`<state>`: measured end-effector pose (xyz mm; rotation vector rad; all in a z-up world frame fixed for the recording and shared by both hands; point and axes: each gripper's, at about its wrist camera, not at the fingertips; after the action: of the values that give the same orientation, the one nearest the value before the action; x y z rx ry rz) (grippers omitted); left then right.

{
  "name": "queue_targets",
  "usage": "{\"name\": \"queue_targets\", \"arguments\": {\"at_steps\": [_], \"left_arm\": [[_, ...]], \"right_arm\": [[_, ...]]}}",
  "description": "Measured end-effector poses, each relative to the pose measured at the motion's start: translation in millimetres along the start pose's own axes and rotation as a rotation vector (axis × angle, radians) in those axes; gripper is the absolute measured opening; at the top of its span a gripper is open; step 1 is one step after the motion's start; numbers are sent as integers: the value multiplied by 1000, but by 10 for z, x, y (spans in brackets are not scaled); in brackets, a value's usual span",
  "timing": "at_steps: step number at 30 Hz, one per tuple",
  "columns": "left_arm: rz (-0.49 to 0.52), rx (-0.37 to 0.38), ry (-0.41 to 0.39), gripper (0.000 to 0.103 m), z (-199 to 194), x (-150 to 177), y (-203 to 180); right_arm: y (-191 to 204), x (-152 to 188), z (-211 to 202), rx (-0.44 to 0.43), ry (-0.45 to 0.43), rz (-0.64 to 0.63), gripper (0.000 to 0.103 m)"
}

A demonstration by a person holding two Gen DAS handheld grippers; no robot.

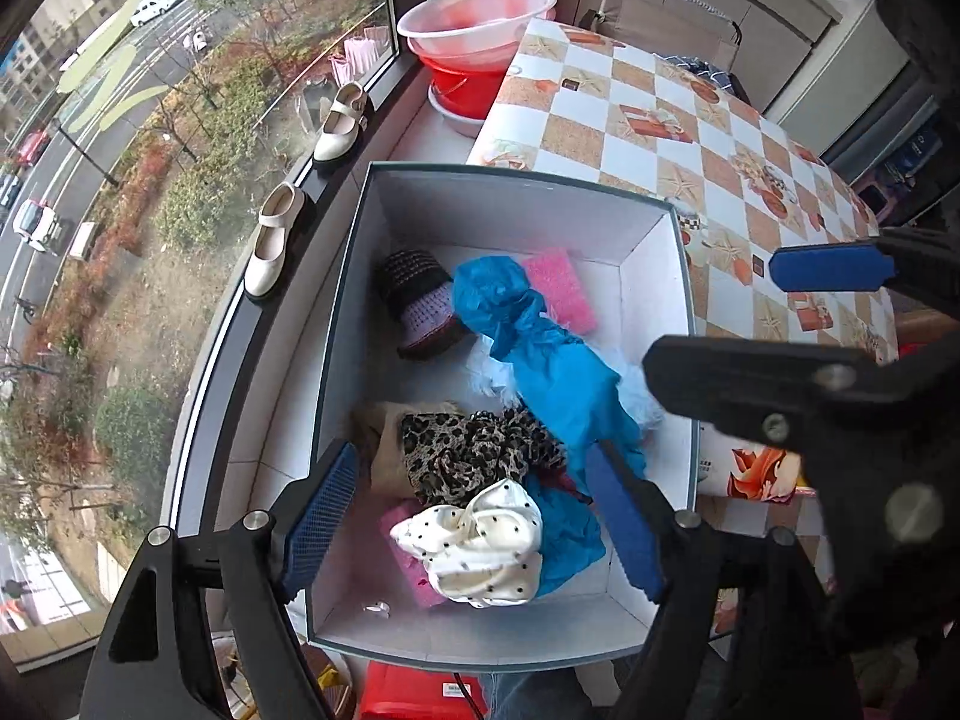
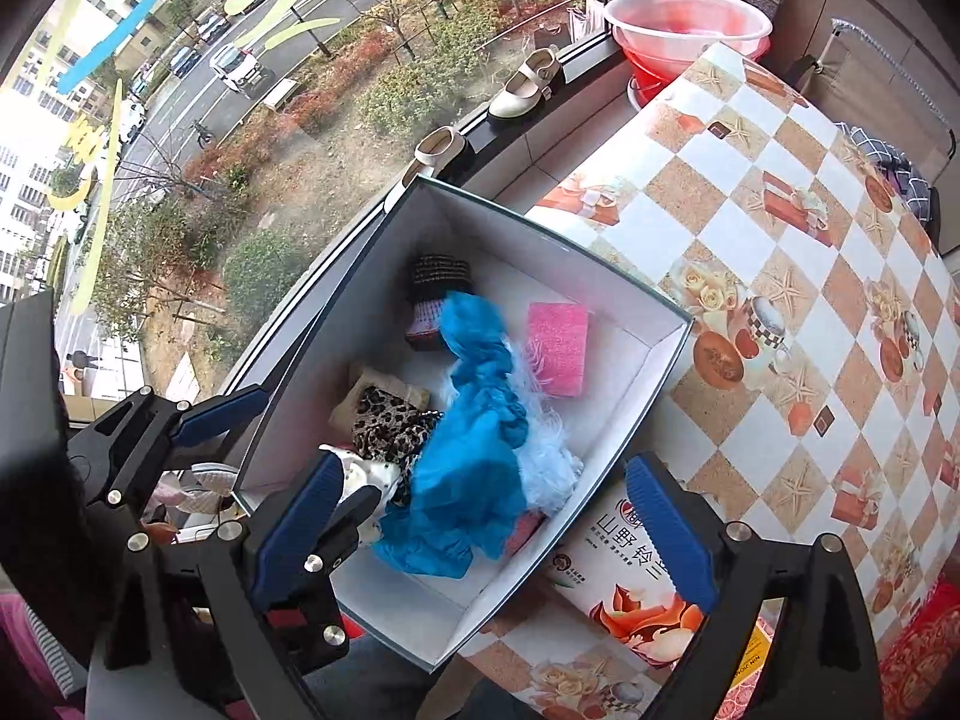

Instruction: Organize soft objects

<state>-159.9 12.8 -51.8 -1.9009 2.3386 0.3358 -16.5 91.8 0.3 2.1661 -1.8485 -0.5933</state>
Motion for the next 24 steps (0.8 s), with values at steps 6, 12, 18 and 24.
{"name": "queue_targets", "arguments": {"at_steps": [6, 12, 18, 24], "left_arm": [[-8, 0, 12, 81, 4, 18, 20], [-13, -1, 16, 81, 10, 10, 29], [-12, -7, 24, 81, 24, 35, 48], [-29, 79, -10, 81, -27, 59, 106]], "right_arm": [[-96, 35, -43, -3, 4, 55, 102], [-49, 72, -73, 13, -1, 48, 102], [3, 86, -68, 52, 3, 29, 102], [-6, 107, -39, 62, 9, 41, 102]]}}
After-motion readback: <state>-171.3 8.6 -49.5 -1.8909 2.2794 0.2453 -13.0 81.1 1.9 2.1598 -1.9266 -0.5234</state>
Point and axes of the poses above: each gripper's, at about its wrist camera, not at the fingertips, and z roughly the way its jaws point, y to its left, x to its underside, and after that the axes turned 9 degrees about -x, right-handed
